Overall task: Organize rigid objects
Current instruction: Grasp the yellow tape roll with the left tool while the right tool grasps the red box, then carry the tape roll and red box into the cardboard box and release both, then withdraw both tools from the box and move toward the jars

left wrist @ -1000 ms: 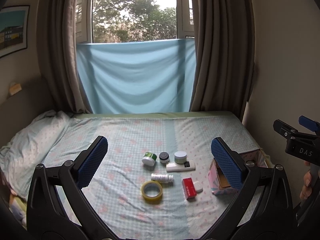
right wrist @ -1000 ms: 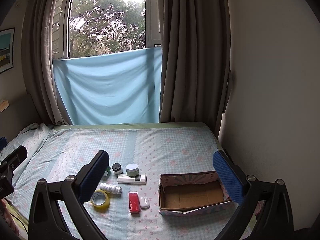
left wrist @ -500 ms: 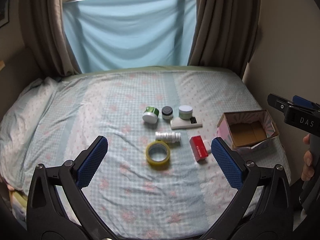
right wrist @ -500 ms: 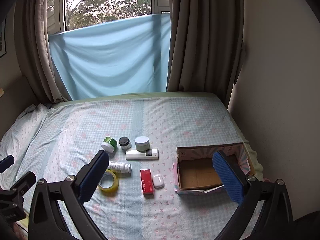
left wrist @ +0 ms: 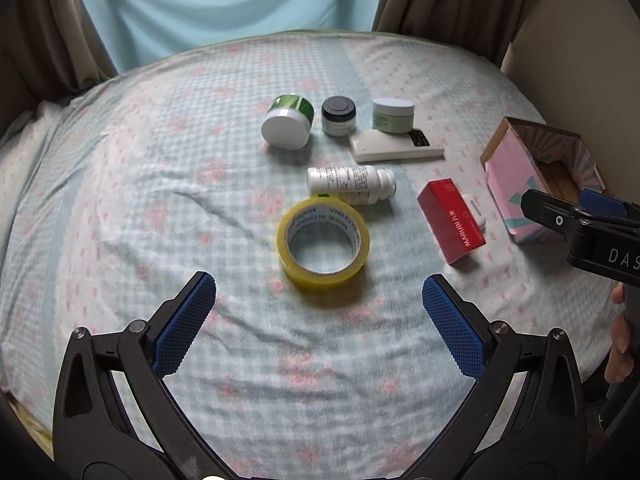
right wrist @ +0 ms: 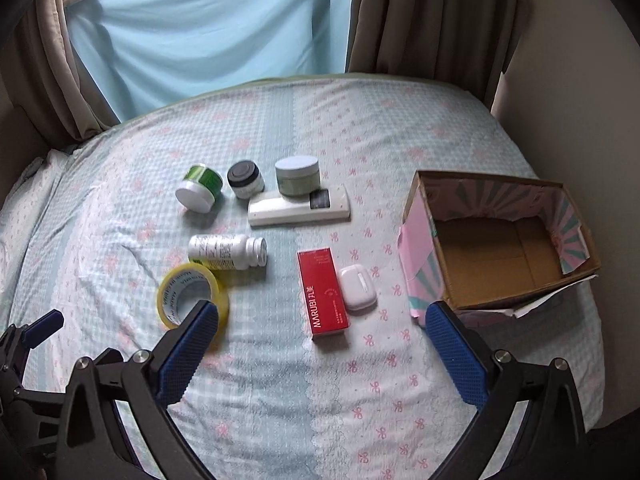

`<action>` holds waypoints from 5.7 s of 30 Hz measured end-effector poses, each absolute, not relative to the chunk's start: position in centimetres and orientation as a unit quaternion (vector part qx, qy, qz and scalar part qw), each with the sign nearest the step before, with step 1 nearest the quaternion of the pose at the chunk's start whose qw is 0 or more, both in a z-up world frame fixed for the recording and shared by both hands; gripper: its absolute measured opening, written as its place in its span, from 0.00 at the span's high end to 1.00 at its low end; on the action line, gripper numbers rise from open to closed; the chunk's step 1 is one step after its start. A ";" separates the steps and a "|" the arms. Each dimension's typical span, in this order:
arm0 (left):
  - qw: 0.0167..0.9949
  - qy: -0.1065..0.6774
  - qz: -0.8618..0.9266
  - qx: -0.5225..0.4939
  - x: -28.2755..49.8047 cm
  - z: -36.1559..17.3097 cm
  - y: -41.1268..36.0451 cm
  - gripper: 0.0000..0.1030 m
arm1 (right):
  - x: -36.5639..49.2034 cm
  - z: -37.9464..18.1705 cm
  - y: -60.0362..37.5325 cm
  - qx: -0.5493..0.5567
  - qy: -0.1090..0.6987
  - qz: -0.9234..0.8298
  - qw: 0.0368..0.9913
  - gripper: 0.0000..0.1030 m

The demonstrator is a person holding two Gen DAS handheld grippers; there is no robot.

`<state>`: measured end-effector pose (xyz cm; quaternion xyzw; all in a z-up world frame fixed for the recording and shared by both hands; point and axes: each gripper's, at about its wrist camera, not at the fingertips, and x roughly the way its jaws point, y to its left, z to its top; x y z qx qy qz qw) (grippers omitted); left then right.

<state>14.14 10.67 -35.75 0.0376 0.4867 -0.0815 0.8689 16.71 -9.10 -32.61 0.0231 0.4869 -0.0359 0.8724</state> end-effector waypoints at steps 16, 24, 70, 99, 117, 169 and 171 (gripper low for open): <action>0.853 0.515 -0.065 0.051 20.1 -47.5 7.1 0.01 | 23.9 -43.7 -9.8 -0.044 0.525 0.005 0.850 0.20; 0.844 0.532 -0.049 0.041 22.4 -48.8 7.5 0.01 | 26.3 -45.1 -8.8 -0.067 0.545 0.030 0.835 0.42; 0.910 0.413 -0.047 0.015 18.9 -24.2 5.1 0.06 | 19.5 -25.1 -13.9 0.021 0.466 0.029 0.884 0.62; 0.849 0.482 -0.184 0.110 22.1 -22.5 -31.3 0.06 | 20.6 -23.2 -47.3 0.216 0.494 -0.070 0.839 0.62; 0.742 0.599 -0.208 0.215 27.6 -40.4 -35.3 0.06 | 27.4 -38.1 -47.2 0.168 0.589 -0.053 0.789 0.62; 0.859 0.479 -0.162 0.079 17.7 -16.2 -8.7 0.00 | 18.9 -15.8 -27.6 0.044 0.479 -0.011 0.876 0.00; 0.864 0.472 -0.159 0.073 17.7 -15.2 -5.6 0.00 | 18.9 -15.0 -24.9 0.043 0.474 -0.006 0.880 0.00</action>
